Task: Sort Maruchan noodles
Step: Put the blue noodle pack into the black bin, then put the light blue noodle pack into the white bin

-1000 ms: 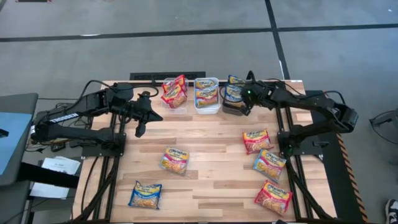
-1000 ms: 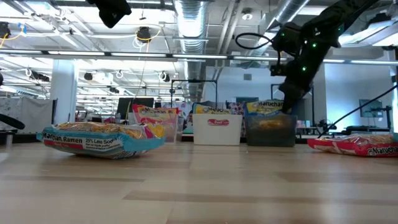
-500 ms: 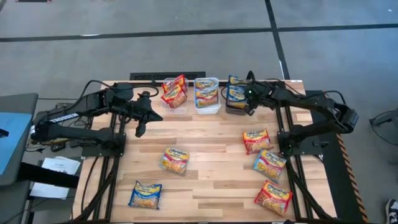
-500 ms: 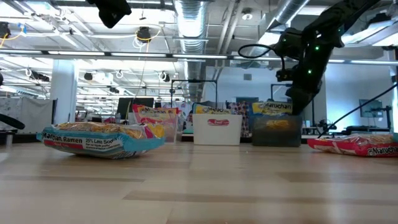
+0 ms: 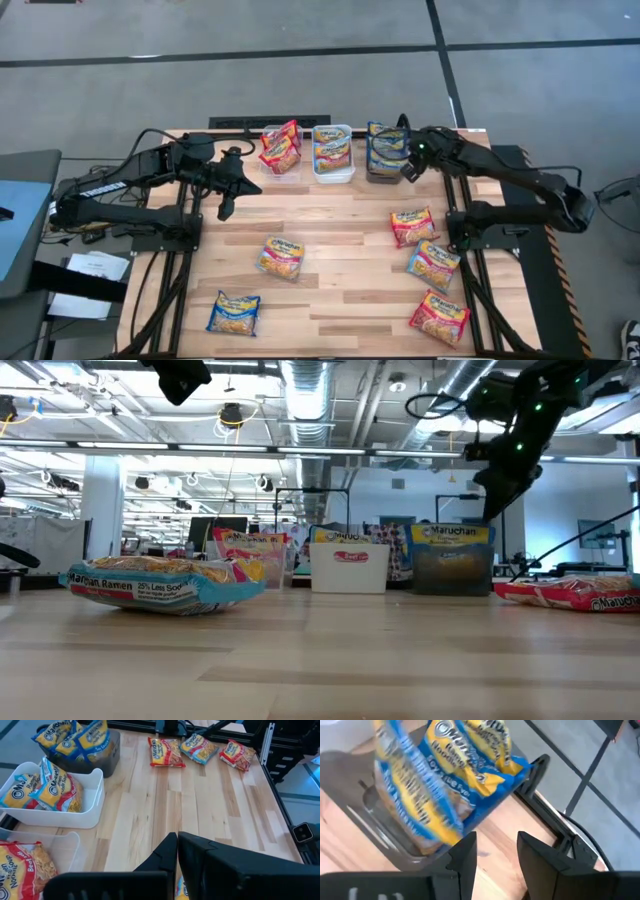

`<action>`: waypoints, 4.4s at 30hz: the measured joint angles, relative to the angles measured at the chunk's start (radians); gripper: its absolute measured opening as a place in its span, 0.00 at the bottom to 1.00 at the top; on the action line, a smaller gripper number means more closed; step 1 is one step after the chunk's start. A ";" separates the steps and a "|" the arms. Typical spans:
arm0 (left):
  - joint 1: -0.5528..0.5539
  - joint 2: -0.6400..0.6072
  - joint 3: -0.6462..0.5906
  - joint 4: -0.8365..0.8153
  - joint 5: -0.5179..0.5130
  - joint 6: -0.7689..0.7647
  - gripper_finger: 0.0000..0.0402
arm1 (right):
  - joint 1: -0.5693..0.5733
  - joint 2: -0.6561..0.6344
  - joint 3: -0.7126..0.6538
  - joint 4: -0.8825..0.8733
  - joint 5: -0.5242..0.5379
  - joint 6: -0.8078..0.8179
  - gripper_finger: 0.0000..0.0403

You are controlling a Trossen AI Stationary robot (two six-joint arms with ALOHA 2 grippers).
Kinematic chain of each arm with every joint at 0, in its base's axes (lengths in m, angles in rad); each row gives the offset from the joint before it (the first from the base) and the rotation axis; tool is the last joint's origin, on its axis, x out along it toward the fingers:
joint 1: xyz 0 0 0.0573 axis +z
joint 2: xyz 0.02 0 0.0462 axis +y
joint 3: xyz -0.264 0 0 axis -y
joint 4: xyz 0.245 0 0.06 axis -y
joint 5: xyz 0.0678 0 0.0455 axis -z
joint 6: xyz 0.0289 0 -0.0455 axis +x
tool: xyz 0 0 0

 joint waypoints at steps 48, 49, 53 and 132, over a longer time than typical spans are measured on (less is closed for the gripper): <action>0.000 0.000 0.000 -0.012 -0.005 -0.011 0.00 | -0.033 0.234 0.027 0.193 -0.291 0.167 0.40; 0.000 0.000 0.000 -0.012 -0.005 -0.011 0.00 | -0.029 0.223 0.038 0.170 -0.291 0.173 0.40; 0.000 0.000 0.000 -0.012 -0.004 -0.011 0.00 | -0.005 0.170 0.078 0.058 -0.291 0.204 0.40; -0.302 0.003 0.000 0.068 -0.188 -0.199 0.00 | 1.353 0.179 -0.158 -0.211 -0.525 1.454 0.49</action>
